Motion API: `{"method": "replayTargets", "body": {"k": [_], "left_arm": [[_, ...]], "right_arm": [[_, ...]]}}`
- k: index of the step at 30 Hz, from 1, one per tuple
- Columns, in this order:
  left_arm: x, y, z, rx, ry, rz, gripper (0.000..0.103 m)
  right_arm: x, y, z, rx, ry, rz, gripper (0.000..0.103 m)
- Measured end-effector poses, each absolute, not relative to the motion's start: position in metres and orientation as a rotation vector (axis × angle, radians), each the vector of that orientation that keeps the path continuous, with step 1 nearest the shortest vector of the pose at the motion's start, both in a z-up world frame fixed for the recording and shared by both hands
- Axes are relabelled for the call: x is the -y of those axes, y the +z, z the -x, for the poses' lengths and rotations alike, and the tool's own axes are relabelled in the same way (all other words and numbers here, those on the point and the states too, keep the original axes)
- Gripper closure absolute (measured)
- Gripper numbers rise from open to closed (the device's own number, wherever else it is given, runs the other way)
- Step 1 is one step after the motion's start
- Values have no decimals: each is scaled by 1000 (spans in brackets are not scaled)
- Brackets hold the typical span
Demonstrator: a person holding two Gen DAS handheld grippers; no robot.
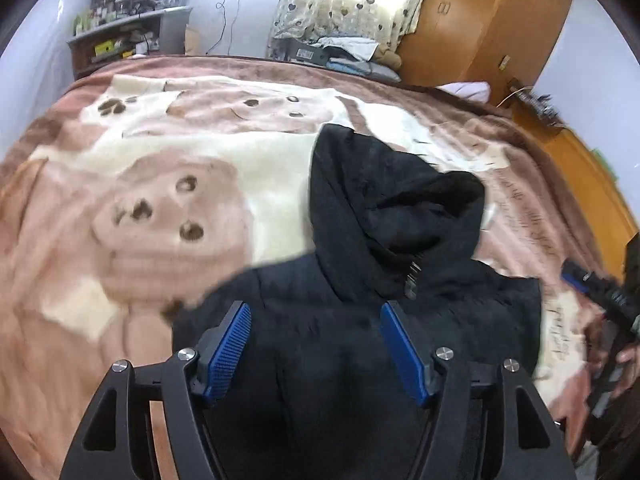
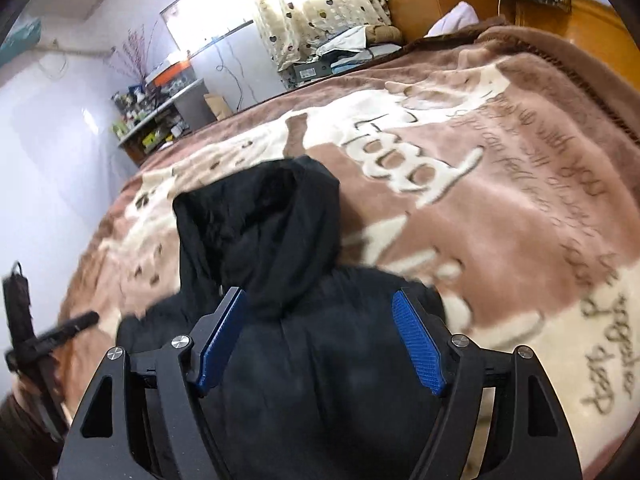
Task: Fold large clothes
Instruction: 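Grasp the jacket hem with the left tool while the right tool grasps it too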
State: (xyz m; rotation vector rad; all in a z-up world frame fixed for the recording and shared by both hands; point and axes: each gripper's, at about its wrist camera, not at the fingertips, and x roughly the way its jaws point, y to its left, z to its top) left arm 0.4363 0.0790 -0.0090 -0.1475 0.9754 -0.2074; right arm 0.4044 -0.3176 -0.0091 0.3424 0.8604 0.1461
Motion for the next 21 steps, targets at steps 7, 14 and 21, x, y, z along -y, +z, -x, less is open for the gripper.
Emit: {"method": "replayTargets", "body": {"k": [7,14,21], "left_arm": [[-78,-18,-537,-998,-229,290,34],[-57,-36,-625,-997,-160,260,21],[-42,-96,-675,-1143,-78,240,23]], "right_arm": [[322,-27,-504,-864,97,-514,27],[324,-62,-579,-925,32,-579,27],[329,-121,-607,-1095,97,-738,51]]}}
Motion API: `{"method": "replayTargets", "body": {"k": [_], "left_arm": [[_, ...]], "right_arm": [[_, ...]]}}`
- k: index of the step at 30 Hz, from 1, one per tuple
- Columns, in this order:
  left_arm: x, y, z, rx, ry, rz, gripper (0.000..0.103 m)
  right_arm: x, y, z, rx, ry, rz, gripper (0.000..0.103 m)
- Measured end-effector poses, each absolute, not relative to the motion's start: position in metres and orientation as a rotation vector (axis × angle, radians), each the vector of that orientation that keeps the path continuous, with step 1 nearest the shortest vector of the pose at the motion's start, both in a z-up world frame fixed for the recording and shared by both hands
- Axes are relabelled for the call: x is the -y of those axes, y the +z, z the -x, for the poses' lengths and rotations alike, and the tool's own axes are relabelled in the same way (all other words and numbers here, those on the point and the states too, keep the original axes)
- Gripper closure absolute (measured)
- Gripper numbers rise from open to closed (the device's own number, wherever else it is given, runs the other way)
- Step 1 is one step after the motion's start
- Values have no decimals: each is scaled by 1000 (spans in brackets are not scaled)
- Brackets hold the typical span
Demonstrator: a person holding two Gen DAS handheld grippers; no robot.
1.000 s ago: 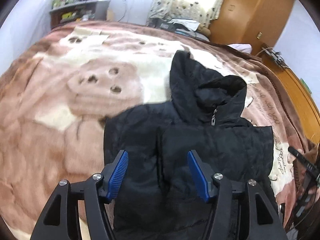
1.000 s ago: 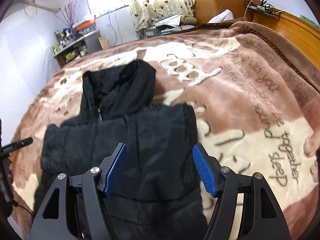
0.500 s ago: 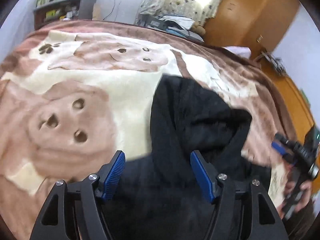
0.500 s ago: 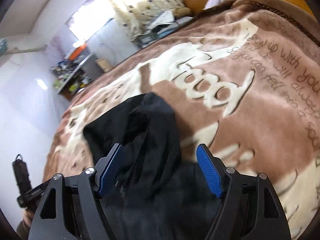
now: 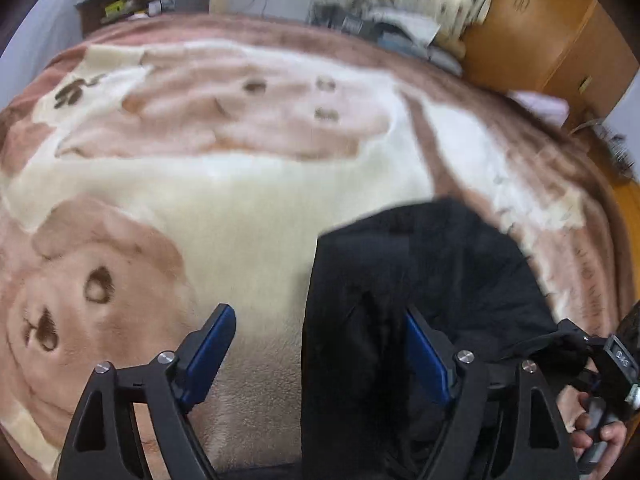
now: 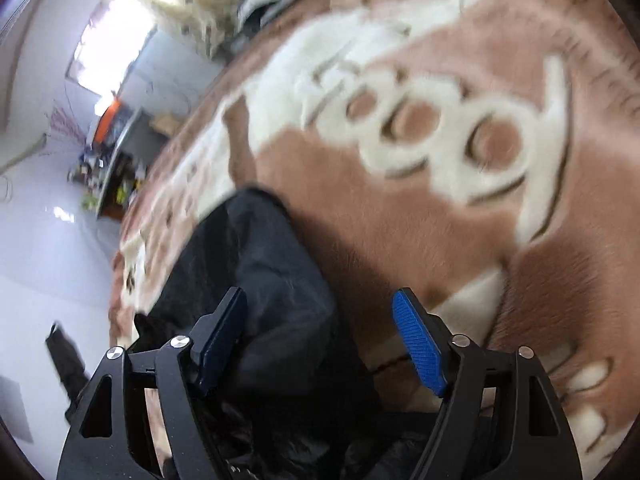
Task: Fold large clothes
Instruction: 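Grasp the jacket hem with the left tool while the right tool grasps it too, then lift the hem with both tools and fold it toward the hood, release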
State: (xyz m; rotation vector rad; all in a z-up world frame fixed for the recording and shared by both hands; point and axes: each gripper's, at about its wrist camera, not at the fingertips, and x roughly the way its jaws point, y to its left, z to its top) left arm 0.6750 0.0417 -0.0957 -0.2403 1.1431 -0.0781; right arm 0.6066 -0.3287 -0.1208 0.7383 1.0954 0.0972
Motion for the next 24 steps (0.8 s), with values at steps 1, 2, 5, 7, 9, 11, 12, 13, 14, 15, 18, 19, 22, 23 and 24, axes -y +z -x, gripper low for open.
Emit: {"method": "replayTargets", "body": {"k": [1,2,5,7,9,11,12,13,14,15,18,19,22,23,24], "left_arm": [[-38,-103,-677,-1166,-94,241,34],[-36,-108,-676,-1167,-109,255,49],[-35,-120,-675,-1187,-102,302,80],[-33,-121,-673,-1194,-100,298,89],[-34,-114,-665,-1156,-105,301,92],[-38,-103,-655,-1110,-118,320,93],[-43,-95,-647,-1078,-135,357,93],[-46,-85,-637,-1042,-154,378,93],[-48,-74,-625,-995,-186,393,93],[-48,-65,-614,-963,-218,386,93],[-47,-33,-567,-860,-301,340,93],[-49,-23,-549,-835,-320,339,93],[-58,-3,-496,-767,-366,353,93],[-60,1,-483,-751,-369,344,93],[-61,3,-466,-724,-372,319,93]], "right_arm": [[324,-125,-608,-1118,99,-693,62],[320,-127,-608,-1137,93,-637,68],[312,-128,-604,-1135,103,-540,83],[308,-123,-598,-1116,119,-504,87],[304,-117,-593,-1100,119,-455,89],[300,-105,-582,-1058,121,-412,90],[298,-98,-576,-1029,134,-393,90],[295,-86,-564,-987,141,-350,90],[292,-78,-557,-957,146,-317,90],[290,-70,-550,-929,153,-292,91],[279,-44,-509,-830,159,-182,91],[275,-35,-488,-789,162,-131,91],[265,-21,-440,-686,161,-63,91],[263,-19,-427,-661,149,-43,91],[258,-19,-412,-626,130,-3,91]]}}
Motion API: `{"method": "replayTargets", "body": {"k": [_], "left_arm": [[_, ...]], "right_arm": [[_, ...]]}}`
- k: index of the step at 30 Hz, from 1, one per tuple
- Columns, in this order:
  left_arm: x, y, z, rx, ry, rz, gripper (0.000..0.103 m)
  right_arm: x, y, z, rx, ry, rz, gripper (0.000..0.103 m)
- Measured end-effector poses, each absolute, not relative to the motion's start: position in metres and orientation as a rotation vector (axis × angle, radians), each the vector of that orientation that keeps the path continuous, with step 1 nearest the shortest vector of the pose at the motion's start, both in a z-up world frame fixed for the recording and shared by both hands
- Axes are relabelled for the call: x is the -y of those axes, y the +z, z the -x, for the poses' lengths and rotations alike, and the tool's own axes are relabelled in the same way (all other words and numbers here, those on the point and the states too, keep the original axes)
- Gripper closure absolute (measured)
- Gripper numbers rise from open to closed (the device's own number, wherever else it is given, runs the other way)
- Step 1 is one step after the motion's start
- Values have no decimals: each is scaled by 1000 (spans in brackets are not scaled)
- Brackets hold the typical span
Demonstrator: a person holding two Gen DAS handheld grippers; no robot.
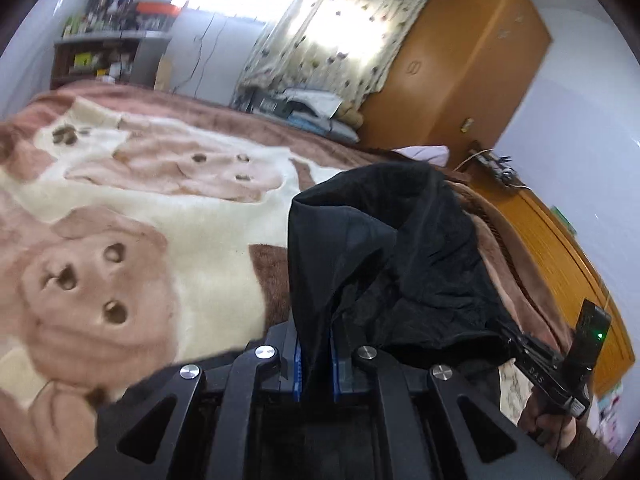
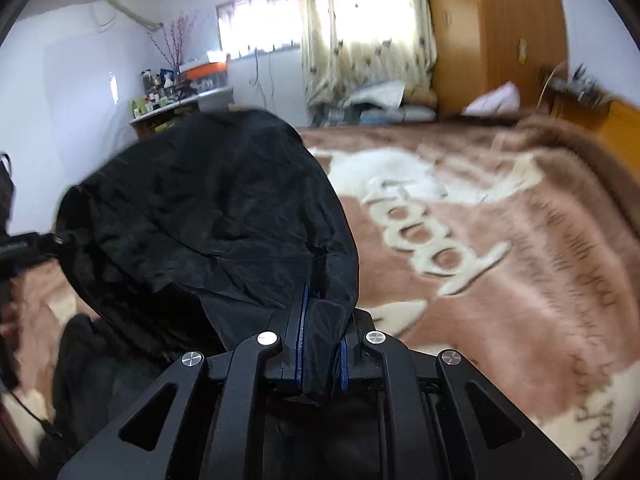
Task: Fold large clothes
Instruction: 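Lift the hem with both tools and fold it toward the hood, release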
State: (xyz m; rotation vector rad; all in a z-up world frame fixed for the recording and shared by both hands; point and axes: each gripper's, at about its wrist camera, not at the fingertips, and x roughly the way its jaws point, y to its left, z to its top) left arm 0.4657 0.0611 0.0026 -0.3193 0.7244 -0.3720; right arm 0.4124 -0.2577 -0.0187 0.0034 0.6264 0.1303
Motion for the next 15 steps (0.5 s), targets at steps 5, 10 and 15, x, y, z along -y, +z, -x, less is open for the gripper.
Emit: {"method": "replayTargets", "body": {"k": [5,10,15], "left_arm": [[-68,-17,-400,-717,-386,368,92],[-93,-56,-366,-777,-353,534,90],[-122,-75,-354,-834,-316,729,86]], "right_arm": [[249,-40,-373,-618,118,42,90],[272,-59,-343,-746,157,-139,89],[292,-44,-313,-782,149,-254,87]]}}
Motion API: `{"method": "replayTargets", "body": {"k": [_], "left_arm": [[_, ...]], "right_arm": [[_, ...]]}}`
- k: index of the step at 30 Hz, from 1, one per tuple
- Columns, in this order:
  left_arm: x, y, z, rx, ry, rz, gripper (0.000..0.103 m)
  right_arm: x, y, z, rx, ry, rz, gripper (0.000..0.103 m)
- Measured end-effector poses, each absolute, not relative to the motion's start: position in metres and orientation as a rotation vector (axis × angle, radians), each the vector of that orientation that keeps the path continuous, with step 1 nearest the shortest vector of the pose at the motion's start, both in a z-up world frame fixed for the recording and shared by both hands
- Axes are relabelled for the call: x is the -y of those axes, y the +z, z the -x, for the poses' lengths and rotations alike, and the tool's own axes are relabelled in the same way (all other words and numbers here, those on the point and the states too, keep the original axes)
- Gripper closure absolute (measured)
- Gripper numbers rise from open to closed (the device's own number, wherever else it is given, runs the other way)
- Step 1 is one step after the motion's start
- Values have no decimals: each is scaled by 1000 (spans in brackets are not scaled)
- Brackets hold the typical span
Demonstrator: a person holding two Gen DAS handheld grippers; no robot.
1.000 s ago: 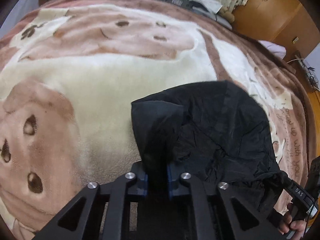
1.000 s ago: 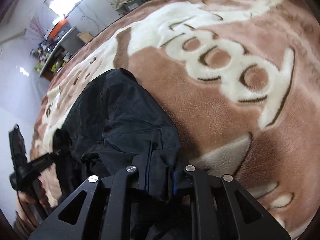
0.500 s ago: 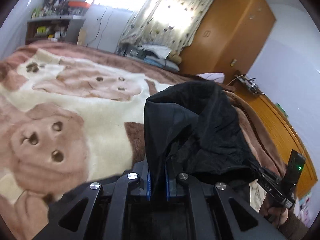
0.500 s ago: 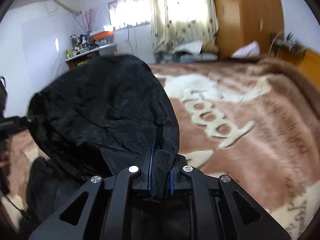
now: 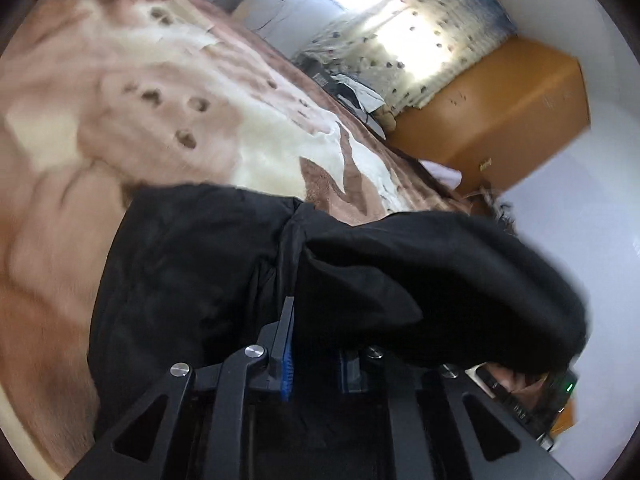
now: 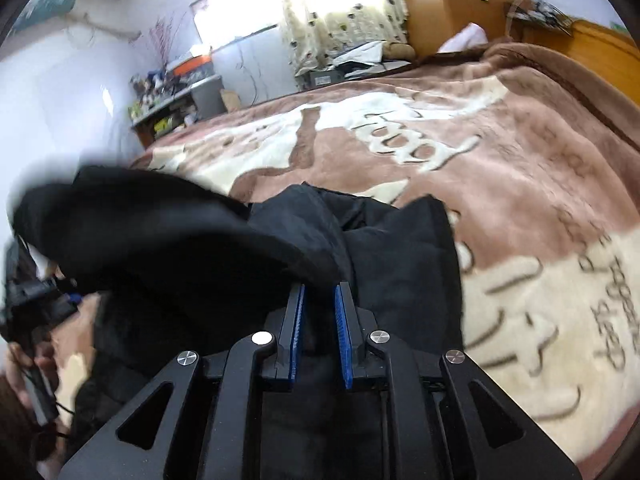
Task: Fold large clothes
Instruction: 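Lift the hem with both tools and fold it toward the hood, release, then grasp the folded jacket edge again with both tools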
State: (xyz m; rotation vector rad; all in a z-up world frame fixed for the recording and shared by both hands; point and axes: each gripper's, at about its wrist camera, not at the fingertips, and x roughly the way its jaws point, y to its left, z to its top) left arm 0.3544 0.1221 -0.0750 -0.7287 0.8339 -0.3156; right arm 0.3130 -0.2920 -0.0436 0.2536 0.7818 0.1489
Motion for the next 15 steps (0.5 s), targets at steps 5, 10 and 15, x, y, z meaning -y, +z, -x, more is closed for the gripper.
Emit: {"method": "replayTargets", "body": {"k": [5,10,15], "left_arm": [[-131,-64,-328,-822,-271,699,81],[-148,-45,-310,-814,-323,787,61],[-150,-18,-318,-816,-421,875,8]], "right_arm": [[312,-19,-290,-751,267,-582,69],[294,-31,-294,-828,487,-840,27],[286,-60,-321,-936,304,-873,27]]}}
